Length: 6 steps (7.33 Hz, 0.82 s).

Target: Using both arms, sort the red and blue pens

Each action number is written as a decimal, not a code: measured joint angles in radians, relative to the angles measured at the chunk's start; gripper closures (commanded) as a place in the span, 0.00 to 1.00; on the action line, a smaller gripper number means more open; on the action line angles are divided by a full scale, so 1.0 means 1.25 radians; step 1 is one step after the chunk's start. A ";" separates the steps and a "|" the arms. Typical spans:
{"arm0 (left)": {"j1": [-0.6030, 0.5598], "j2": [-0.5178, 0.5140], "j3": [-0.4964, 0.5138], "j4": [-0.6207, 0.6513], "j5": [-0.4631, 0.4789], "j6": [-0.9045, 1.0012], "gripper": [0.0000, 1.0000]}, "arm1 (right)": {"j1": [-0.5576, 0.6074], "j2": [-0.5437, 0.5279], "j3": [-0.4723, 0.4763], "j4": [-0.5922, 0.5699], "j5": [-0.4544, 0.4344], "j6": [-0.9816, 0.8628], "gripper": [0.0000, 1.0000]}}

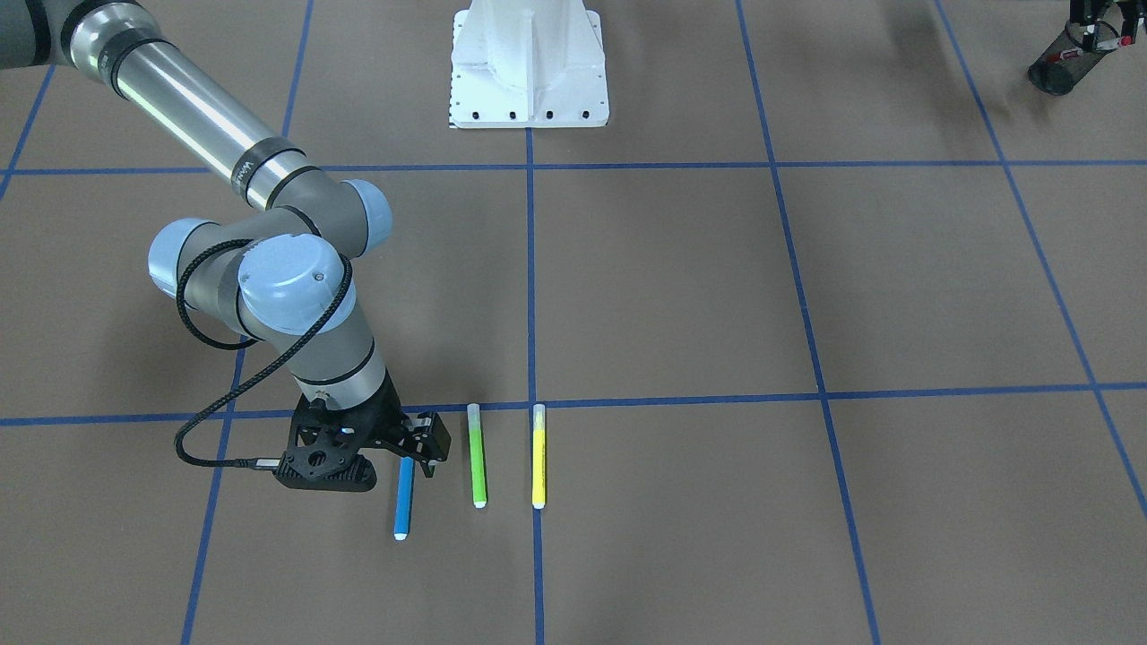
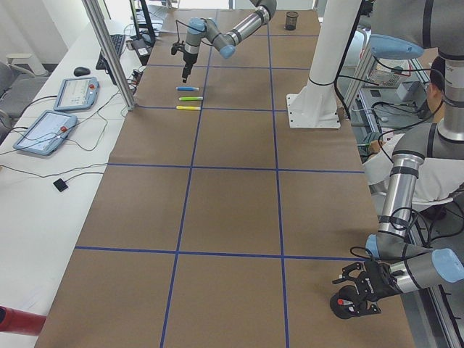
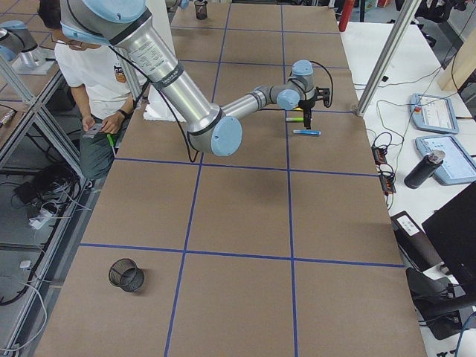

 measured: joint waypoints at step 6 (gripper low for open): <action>-0.002 -0.015 -0.165 0.214 0.019 -0.004 0.00 | -0.008 0.014 -0.015 0.000 -0.015 0.019 0.01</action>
